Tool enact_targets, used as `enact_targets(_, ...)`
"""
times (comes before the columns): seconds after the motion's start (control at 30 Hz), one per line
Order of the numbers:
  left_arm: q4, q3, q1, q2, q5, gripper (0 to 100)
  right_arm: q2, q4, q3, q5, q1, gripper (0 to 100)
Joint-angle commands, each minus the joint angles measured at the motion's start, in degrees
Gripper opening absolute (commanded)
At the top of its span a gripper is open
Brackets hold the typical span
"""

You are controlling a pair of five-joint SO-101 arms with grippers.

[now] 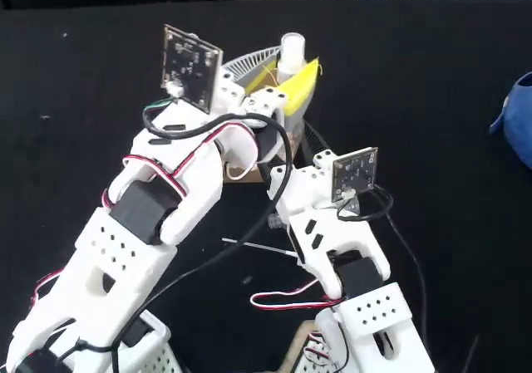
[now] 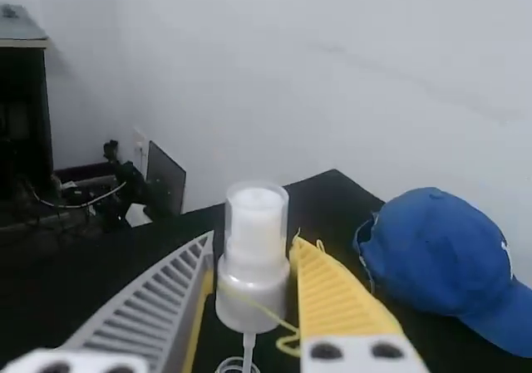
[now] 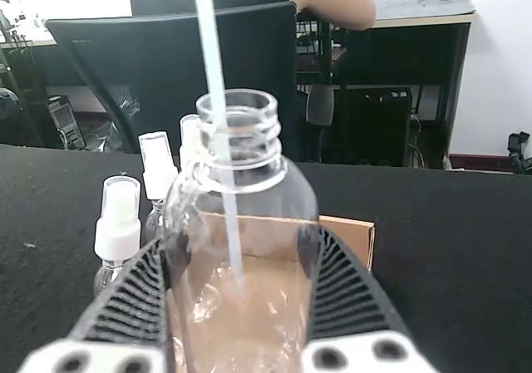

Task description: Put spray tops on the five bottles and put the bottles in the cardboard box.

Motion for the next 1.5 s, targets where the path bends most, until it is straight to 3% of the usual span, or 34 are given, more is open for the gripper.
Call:
enact_targets(0.0,0.4,-3.4,0.6,0.0,-3.4,5,-1.5,0.2,-0.7,0.1,-0.8,1.4)
enact_targets(0.2,0.3,-0.6,0.6,-0.2,-3.6,31,-1.5,0.2,-0.7,0.1,-0.8,1.4)
enact_targets(0.27,0.3,-0.7,0.4,-0.3,-3.5,35,-1.5,0.2,-0.7,0.1,-0.8,1.4)
enact_targets(0.53,0.0,-0.2,0.0,-10.3,-3.5,35,-1.7,0.4,-0.8,0.1,2.9,1.2)
enact_targets(0.7,-0.8,6.2,-2.8,-21.3,-4.1,35,-1.5,1.7,-2.3,0.0,13.2,1.5)
enact_targets(0.87,-12.2,17.2,-8.6,-29.1,-4.1,35,-1.5,17.4,-13.0,0.7,21.3,1.5)
enact_targets(1.0,-21.1,24.0,-13.2,-33.7,-4.0,35,-1.5,24.2,-19.6,7.3,26.7,1.2)
enact_targets(1.17,-20.0,24.1,-18.9,-39.2,-4.0,35,-0.7,24.1,-18.8,10.2,35.7,1.1)
enact_targets(1.3,-20.1,24.0,-23.8,-40.5,-4.0,35,6.2,17.4,-19.0,9.7,41.6,1.1)
enact_targets(1.47,-20.1,22.8,-29.1,-40.5,-4.0,35,22.1,8.7,-26.0,3.7,34.5,1.1)
